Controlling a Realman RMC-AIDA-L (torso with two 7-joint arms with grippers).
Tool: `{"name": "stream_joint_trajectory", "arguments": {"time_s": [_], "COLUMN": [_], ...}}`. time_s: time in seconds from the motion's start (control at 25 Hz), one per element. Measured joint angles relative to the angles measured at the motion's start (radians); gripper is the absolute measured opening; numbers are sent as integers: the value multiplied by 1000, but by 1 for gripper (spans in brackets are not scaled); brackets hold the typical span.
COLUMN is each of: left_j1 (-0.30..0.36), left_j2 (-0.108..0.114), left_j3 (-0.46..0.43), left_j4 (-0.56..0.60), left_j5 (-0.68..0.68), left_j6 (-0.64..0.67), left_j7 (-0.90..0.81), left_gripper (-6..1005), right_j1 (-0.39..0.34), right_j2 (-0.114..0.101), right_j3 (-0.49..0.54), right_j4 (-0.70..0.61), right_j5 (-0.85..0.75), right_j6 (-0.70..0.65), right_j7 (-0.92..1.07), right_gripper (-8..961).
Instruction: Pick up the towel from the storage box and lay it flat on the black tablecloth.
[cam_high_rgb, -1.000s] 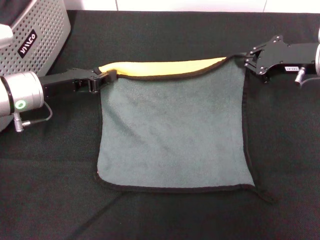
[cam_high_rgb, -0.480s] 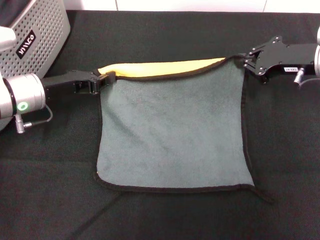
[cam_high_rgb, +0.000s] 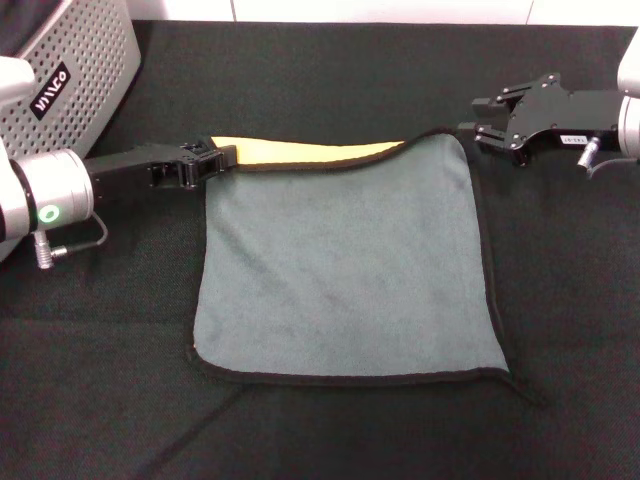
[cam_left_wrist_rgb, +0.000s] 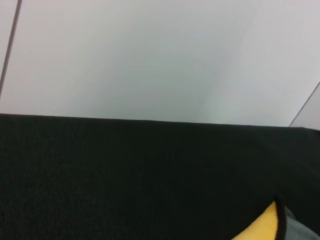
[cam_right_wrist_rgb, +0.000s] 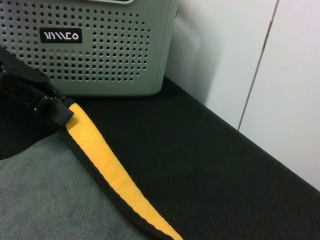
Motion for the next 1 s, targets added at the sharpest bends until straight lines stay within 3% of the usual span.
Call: {"name": "stream_joint_trajectory", "arguments": {"time_s": [0.28, 0.4, 0.48, 1.0], "left_j1": [10, 10, 12, 13], "left_j2": [-1, -7, -10, -12], "left_j3": [-10, -24, -33, -83], "left_j4": [0, 7, 12, 16], "left_j5": [-35, -36, -37, -85], "left_j6": [6, 19, 41, 191], "left_j7": [6, 8, 8, 20], "left_gripper": [192, 331, 424, 486], "right_j1": [-17, -22, -30, -137], "right_j2": [3, 5, 7, 11], "right_j3": [13, 35, 40, 46], "right_j4": [-21, -39, -58, -187], "right_j5": [9, 11, 11, 90], "right_j6": [24, 23, 16, -97], "right_j7": [-4, -18, -20, -12], "right_gripper": [364, 454, 453, 445]}}
